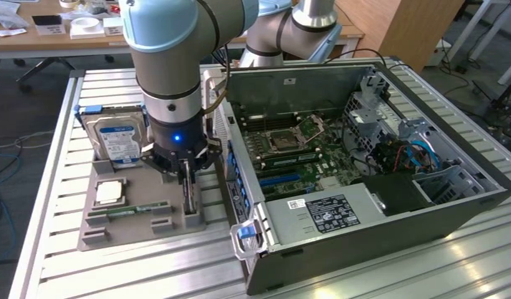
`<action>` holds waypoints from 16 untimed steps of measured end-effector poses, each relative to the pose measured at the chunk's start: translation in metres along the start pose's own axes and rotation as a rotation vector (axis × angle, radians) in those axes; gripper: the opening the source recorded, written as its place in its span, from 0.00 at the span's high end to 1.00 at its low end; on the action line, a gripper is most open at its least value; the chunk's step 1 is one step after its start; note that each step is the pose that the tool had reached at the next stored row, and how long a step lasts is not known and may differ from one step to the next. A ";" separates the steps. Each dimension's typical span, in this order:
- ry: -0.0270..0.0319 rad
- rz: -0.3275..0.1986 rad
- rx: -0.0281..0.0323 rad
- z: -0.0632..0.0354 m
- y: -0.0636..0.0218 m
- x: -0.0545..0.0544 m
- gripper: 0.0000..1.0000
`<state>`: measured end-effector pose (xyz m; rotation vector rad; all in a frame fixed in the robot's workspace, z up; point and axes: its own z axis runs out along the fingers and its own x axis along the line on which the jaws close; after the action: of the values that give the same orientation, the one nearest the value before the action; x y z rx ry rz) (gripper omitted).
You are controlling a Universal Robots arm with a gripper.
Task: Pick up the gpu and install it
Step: 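Pick up the gpu and move the gpu toward the slot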
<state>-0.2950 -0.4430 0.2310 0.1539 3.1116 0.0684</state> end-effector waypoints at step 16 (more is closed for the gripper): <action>0.0023 -0.054 -0.0013 -0.0048 0.0002 0.000 0.73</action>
<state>-0.2949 -0.4430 0.2358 0.0697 3.1157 0.0696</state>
